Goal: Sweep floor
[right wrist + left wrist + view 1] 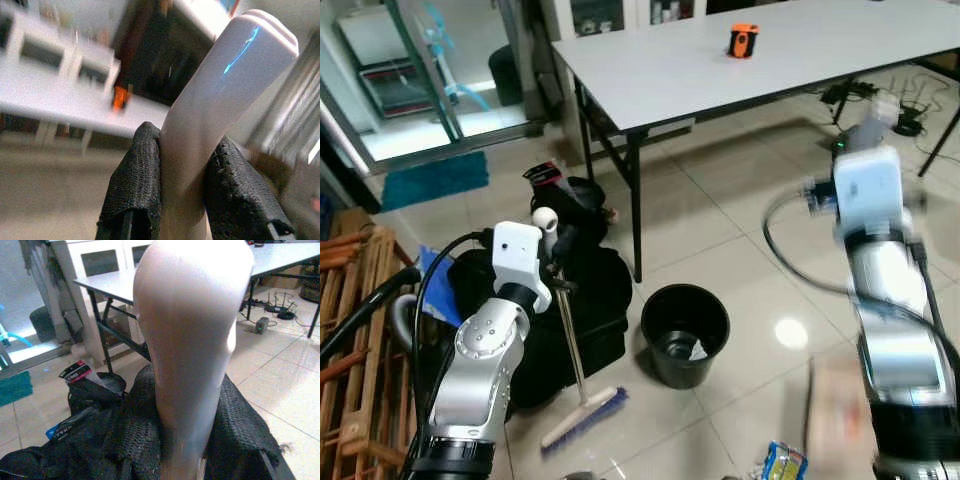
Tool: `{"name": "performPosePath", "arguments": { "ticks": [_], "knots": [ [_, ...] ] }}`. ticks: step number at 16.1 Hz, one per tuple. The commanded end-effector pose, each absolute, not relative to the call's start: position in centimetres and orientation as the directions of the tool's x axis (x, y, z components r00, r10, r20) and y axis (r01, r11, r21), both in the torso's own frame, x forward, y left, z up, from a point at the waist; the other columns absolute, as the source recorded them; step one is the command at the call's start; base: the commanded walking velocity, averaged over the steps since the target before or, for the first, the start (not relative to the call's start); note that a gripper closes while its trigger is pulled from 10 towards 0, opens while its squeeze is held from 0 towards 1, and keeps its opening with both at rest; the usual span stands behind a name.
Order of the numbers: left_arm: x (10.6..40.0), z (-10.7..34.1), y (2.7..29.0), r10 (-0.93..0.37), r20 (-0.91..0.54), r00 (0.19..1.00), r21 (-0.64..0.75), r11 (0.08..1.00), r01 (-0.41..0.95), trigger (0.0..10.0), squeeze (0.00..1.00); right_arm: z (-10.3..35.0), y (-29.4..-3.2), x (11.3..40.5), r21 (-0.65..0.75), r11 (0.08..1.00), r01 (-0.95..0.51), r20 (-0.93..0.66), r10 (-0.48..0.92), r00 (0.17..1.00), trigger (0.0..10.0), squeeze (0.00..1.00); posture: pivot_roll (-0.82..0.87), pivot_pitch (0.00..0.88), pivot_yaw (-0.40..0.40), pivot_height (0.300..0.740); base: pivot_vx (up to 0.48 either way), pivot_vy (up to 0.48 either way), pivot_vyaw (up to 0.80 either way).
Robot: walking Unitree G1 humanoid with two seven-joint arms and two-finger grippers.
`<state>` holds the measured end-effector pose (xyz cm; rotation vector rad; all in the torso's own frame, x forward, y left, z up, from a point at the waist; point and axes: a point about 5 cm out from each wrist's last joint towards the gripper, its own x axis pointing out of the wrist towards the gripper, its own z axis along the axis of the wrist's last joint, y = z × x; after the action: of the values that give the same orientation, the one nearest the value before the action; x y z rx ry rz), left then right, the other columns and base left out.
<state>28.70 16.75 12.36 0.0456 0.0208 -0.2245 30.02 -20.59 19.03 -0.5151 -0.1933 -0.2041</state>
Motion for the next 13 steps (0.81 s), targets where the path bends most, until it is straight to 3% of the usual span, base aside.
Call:
{"name": "performPosePath", "arguments": {
  "ticks": [1, 13],
  "knots": [
    [28.3, 12.5, 16.5, -0.263, -0.03, 0.964, 0.078, 0.961, 0.264, 10.0, 0.0, 18.9, -20.8, 29.5, -0.376, 0.883, 0.279, 0.219, -0.208, 0.953, 10.0, 0.0, 0.03, 0.0, 0.077, 0.74, 0.0, 0.0, -0.8],
    [28.4, 12.6, 16.8, -0.225, -0.019, 0.974, 0.075, 0.971, 0.226, 10.0, 0.0, 18.3, -21.0, 28.4, -0.359, 0.89, 0.282, 0.147, -0.244, 0.959, 10.0, 0.0, 0.03, 0.008, 0.074, 0.74, 0.0, 0.0, -0.8]
  ]
}}
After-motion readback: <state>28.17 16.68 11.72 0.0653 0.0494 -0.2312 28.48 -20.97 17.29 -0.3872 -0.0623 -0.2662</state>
